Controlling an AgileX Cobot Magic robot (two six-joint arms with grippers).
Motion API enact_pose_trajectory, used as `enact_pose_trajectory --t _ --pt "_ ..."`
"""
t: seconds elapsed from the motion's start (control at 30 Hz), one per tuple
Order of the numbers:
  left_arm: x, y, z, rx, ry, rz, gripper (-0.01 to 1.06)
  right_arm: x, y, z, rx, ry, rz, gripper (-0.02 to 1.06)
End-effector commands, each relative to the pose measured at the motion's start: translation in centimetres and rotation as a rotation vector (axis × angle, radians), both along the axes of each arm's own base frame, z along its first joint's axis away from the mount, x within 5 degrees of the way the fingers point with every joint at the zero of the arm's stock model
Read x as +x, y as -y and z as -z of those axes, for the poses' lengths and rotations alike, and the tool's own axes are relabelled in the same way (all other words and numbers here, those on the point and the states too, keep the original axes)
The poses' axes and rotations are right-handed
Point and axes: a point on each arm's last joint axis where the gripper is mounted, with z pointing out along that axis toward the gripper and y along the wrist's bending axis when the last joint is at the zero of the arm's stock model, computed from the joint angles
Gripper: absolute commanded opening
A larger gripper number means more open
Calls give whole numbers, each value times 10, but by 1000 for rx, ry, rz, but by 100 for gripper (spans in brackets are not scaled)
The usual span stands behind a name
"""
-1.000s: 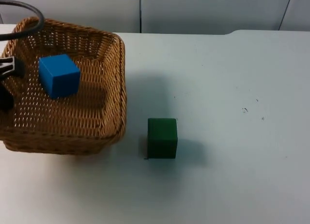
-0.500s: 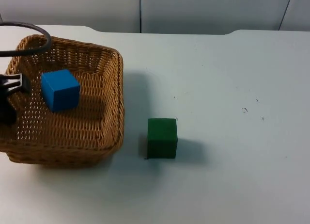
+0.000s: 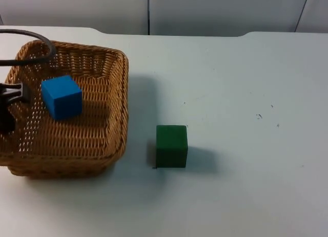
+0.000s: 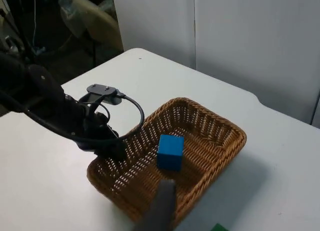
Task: Pick up the basket with the left hand and place the blue cube into the basket with the right hand.
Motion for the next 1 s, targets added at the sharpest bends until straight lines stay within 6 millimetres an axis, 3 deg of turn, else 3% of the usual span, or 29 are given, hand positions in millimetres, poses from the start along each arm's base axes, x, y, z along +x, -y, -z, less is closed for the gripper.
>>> enact_pose_trajectory --t 0.0,0.03,0.1,0.17,0.4,0.53,0.67,0.7,0.8,0.83,0.87,0.97 --pt "3 -1 -2 23 19 9 46 -2 1 2 -16 -12 -3 79" --pt "3 -1 -2 23 19 9 46 -2 1 2 -16 -12 -3 79" --pt "3 -2 -2 32 25 10 59 -3 2 3 -22 -18 -3 79" --pt "4 -2 -2 37 28 9 65 -3 2 3 -25 -21 -3 79" --pt "3 -3 -4 69 38 55 66 -3 2 3 -29 -17 -5 79" --pt "1 -2 -21 59 87 61 66 -3 2 3 -30 -15 -5 79" --pt "-7 1 -59 35 195 74 66 -2 2 3 -36 -9 -3 79" --pt "-7 1 -59 35 195 74 66 -2 2 3 -36 -9 -3 79" --pt "-19 3 -94 18 305 92 66 -2 3 3 -46 1 0 79" --pt "-19 3 -94 18 305 92 66 -2 3 3 -46 1 0 79" --pt "-28 5 -114 9 368 104 66 -2 3 3 -48 3 1 79" --pt "-50 8 -149 -13 480 138 66 -2 4 4 -59 5 3 79"
